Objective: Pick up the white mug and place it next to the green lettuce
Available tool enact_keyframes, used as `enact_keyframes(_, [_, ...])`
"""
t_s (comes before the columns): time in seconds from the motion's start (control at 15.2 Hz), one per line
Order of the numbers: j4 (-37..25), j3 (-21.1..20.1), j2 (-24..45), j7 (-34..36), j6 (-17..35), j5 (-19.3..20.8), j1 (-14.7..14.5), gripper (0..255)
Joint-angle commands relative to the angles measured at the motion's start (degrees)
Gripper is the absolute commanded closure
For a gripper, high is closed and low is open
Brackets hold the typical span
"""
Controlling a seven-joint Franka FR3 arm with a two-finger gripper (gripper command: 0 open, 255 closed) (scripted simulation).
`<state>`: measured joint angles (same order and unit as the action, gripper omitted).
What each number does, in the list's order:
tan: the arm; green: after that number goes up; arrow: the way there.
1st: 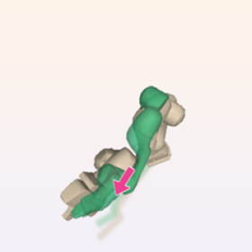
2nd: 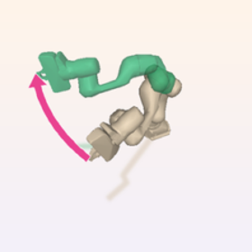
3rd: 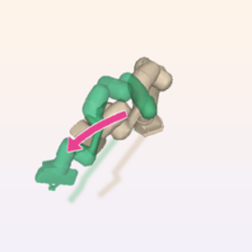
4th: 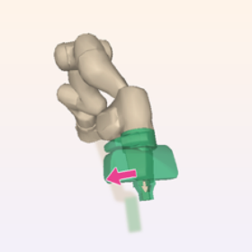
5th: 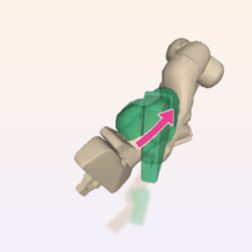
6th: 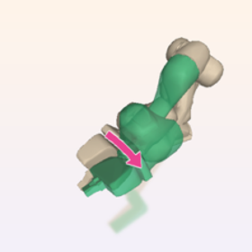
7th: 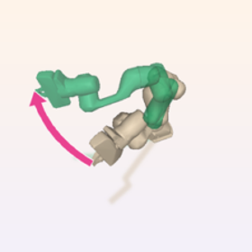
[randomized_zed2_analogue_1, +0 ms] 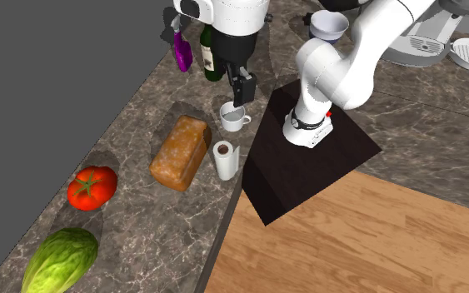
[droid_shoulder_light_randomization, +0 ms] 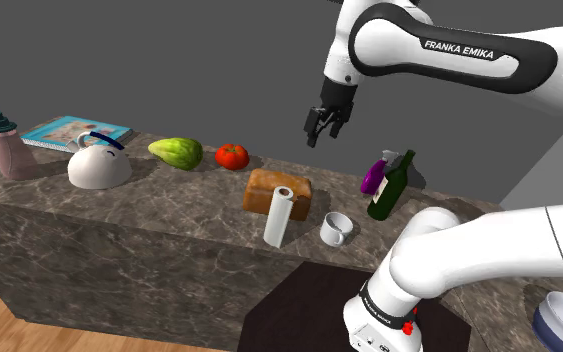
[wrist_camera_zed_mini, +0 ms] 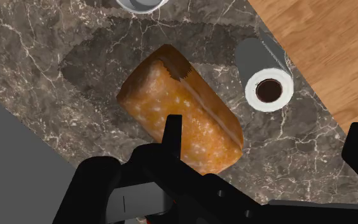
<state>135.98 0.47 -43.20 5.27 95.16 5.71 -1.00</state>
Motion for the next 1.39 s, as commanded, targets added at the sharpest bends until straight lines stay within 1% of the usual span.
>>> enact_keyframes(0.0, [0.0, 0.0, 0.0, 0.0, 0.0, 0.0, 0.0, 0])
enact_keyframes(0.4, [11.9, 5.7, -5.2, -4.0, 7.8, 2.6, 2.5, 0])
enact_keyframes(0.73, [20.4, 11.2, -7.6, -7.7, 14.8, 5.7, 5.6, 0])
enact_keyframes(1.06, [27.4, 17.7, -7.3, -11.9, 22.8, 9.7, 9.6, 0])
enact_keyframes(1.32, [31.7, 23.6, -4.3, -15.7, 30.4, 13.3, 13.0, 0])
